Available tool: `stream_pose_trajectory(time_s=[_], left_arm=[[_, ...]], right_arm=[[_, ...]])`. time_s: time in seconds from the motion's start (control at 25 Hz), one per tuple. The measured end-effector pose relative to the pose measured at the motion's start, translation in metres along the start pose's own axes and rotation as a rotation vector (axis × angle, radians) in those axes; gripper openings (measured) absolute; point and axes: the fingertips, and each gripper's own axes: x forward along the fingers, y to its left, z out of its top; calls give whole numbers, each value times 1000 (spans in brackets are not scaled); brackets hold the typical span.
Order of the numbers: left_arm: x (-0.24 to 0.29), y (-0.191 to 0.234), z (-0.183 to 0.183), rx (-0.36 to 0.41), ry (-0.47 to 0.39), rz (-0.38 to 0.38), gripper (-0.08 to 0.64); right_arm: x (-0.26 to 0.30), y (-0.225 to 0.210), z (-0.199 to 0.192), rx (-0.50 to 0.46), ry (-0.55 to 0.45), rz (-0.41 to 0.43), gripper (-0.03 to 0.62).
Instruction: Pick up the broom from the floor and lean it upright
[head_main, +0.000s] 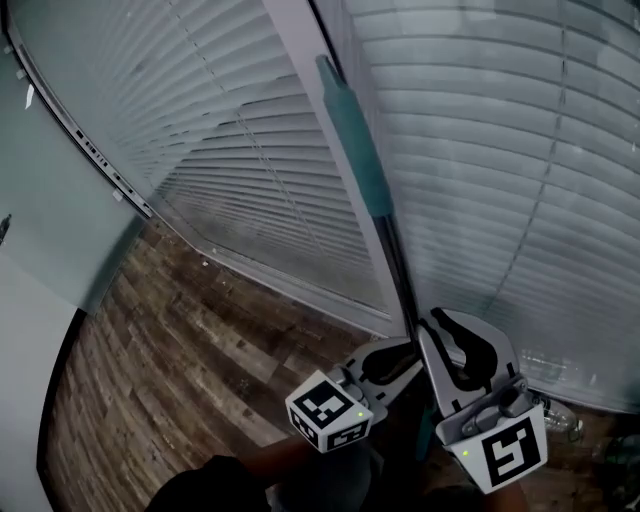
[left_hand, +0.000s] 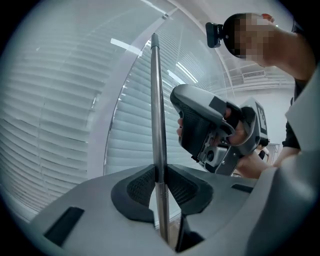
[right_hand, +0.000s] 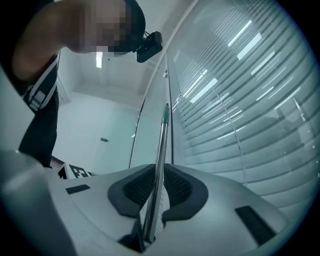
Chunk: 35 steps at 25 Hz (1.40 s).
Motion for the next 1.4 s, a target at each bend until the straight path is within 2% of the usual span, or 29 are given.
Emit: stream_pose_trajectory(time_s=[0.16,0.28,0.4,0.48,0.72,0.84,1.04,1.2,1.4], left_arm=[[-2,4,-1,22,75,20,89],[0,4,3,22,124,29,89],[0,5,9,-2,151,37,89],[2,6,4,-15,157,42,89],[-16,5,-11,-28,241,72,89],[-24,15,-6,-32,221,95,87],[-28,17,-7,-34,199,84,89],[-32,20,-9,-67,185,74,89],[-35,20,-11,-62,144,63,89]], right_arm=[[7,-2,3,31,14,-24,93],[18,-7,-4,73,120,-14,161],[31,-9,-9,94,192,-15,152],[32,-7,-16,143,196,-6,89],[28,5,-27,275,217,30,89],[39,9,-25,302,213,62,89],[42,12,-27,298,209,77,89],[46,16,-31,304,214,106,89],[46,20,-32,310,192,119,89]])
